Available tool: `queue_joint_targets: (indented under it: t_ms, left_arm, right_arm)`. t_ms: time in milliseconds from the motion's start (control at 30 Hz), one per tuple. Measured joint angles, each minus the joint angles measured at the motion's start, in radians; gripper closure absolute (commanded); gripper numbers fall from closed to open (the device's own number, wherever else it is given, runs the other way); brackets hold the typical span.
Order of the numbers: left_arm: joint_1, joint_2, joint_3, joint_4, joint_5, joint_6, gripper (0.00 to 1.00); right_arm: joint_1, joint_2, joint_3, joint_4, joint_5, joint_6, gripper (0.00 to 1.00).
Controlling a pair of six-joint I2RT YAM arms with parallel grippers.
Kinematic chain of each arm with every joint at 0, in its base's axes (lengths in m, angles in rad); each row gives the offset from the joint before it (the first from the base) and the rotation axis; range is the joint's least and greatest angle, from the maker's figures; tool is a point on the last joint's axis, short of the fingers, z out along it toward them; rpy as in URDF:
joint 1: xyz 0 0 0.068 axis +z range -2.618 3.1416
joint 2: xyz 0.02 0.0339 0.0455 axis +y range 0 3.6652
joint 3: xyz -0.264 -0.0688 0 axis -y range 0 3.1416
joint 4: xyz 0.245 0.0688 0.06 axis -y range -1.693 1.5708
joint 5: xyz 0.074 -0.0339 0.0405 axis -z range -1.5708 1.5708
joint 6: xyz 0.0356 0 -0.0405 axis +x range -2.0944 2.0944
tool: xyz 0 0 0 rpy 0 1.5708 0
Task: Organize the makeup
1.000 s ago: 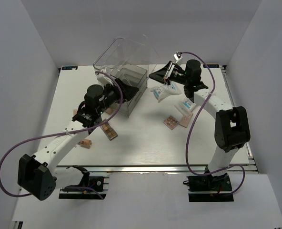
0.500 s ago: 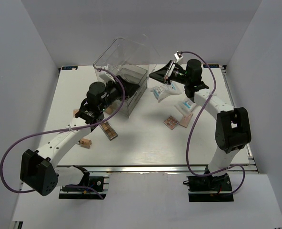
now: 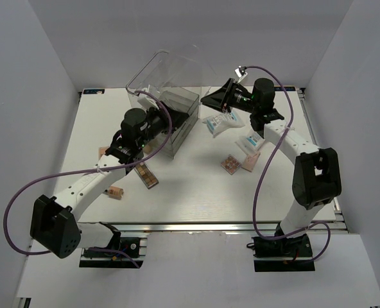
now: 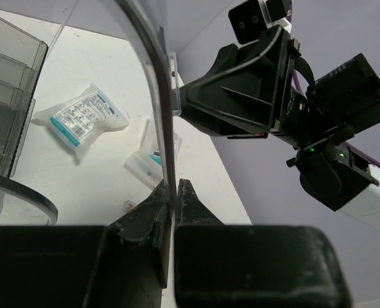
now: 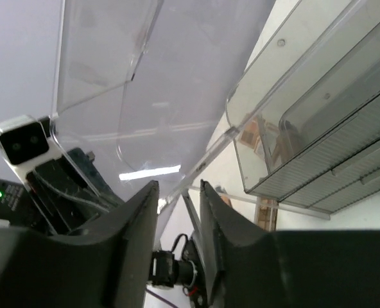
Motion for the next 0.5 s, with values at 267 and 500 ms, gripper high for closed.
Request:
queue_joint_targets:
  t_ms: [267,500]
  left_arm:
    - [0.0,-0.009,0.045,-0.019,-0.032,-0.028,0.93]
    - [-0.001,-0.013,0.073,-0.038,-0.053,-0.074,0.94]
  right_arm:
    - [-0.023,-0.083,0.0,-0.172,-0.031,-0.238,0.39]
    - [-0.091,-0.187,-0.046,-0.401,0.079,-0.636,0.11]
